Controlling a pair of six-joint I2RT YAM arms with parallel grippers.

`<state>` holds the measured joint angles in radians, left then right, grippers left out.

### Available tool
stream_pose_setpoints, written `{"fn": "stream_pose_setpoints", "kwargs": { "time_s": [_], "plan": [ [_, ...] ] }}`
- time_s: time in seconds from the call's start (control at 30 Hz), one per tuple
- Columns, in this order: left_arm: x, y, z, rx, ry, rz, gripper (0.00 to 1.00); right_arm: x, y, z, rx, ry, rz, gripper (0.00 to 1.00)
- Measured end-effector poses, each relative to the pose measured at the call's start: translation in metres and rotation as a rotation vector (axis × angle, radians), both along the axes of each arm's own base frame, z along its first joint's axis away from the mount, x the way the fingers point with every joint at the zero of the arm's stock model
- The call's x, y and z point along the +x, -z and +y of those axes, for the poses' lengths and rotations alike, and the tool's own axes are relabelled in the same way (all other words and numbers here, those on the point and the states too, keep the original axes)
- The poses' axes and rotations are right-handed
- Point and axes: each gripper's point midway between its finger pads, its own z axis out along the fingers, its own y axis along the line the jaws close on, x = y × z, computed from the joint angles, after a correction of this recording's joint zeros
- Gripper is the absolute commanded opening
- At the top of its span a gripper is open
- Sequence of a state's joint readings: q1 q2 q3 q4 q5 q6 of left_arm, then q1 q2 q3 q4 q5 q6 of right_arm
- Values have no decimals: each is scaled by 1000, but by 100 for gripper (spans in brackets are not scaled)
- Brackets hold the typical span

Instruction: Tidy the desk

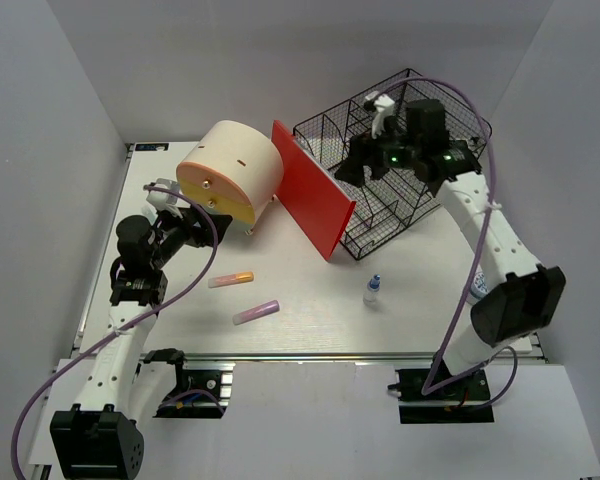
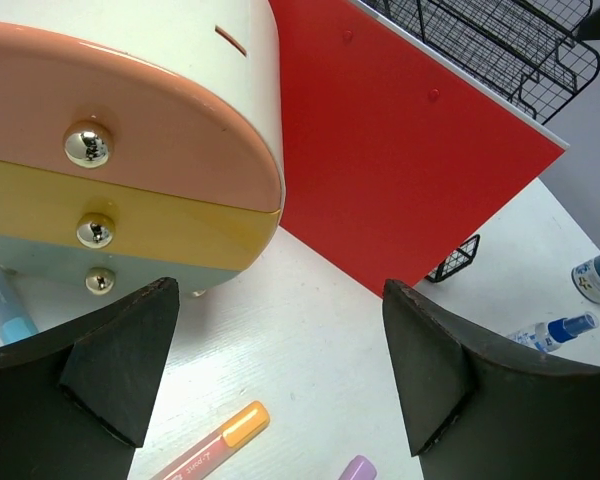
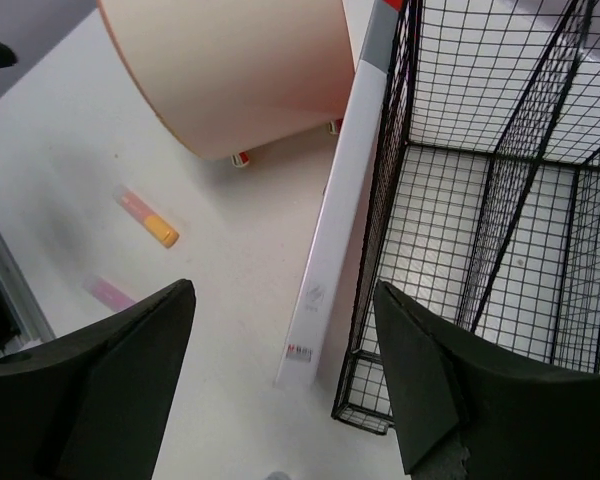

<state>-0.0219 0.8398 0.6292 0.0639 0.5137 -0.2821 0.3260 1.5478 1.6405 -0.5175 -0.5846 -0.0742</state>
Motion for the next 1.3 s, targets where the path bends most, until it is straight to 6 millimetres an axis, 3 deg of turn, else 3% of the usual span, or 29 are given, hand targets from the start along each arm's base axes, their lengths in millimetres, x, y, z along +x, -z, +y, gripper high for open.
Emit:
{"fn": "stream_pose_setpoints", "kwargs": {
  "time_s": [0.3, 0.6, 0.67, 1.0, 1.3],
  "plan": [
    [-1, 0, -1, 0, 10, 0, 94, 30, 43, 35, -162, 51, 70, 70],
    [-2, 0, -3, -1, 22, -1, 94, 30, 82, 44, -302, 74, 110, 57],
    [-2, 0, -3, -1, 22, -1, 94, 27, 86, 45, -321, 68, 114, 52],
    [-2, 0, -3, -1, 22, -2, 94, 28, 95, 52, -374, 77, 95, 45],
    [-2, -1, -3, -1, 22, -2, 94, 35, 102, 46, -433, 120, 70, 27]
  ]
}}
